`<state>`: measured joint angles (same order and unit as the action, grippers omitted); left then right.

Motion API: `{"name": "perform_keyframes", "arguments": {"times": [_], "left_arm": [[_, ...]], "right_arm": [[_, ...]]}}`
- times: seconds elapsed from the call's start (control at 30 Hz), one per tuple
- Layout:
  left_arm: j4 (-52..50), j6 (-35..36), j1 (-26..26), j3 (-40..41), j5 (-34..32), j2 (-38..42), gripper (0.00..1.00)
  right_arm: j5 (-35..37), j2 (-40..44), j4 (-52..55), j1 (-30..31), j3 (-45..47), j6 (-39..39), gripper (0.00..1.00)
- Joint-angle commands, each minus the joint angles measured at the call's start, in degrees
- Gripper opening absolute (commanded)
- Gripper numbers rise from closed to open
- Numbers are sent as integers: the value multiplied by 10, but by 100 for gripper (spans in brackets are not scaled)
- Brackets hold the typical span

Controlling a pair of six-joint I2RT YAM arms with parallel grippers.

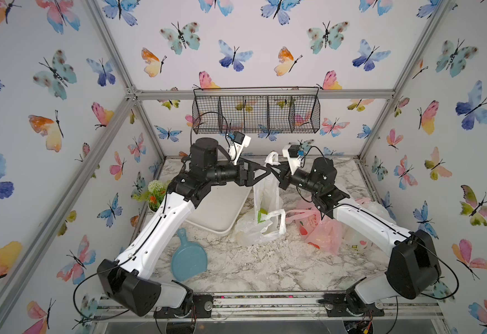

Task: Place the pears into plastic bags & tie knots
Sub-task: Adjust the plastic bag at the center of the board.

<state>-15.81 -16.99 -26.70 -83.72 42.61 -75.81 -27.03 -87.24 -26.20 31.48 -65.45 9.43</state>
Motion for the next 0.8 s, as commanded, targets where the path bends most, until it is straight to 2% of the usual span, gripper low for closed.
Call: {"name": "perform_keyframes", "arguments": {"times": [0.0, 0.07, 0.17, 0.27, 0.33, 0.4, 0.57, 0.6, 0.7, 0.77], "left_arm": [[56, 84, 10, 46, -106, 51, 78], [60, 107, 10, 76, -140, 69, 79], [115, 125, 2, 158, -144, 119, 82], [180, 141, -28, 251, -172, 170, 82], [193, 165, -53, 289, -199, 194, 84], [207, 170, -56, 316, -209, 214, 86], [226, 196, -65, 346, -181, 227, 92], [227, 203, -84, 349, -207, 221, 93], [242, 249, -169, 362, -358, 194, 97], [266, 268, -198, 374, -432, 177, 99]], "right_arm": [[118, -31, 15, 0, -46, 110, 3], [174, -61, 78, 0, -104, 134, 2], [212, -98, 128, 0, -170, 156, 2], [213, -117, 137, 0, -201, 172, 2], [207, -127, 136, 0, -211, 177, 2], [202, -136, 143, 0, -222, 179, 3], [195, -146, 146, 0, -228, 186, 2], [195, -148, 148, 0, -230, 187, 2], [195, -151, 148, 0, -232, 188, 2], [192, -152, 149, 0, -234, 188, 2]]}}
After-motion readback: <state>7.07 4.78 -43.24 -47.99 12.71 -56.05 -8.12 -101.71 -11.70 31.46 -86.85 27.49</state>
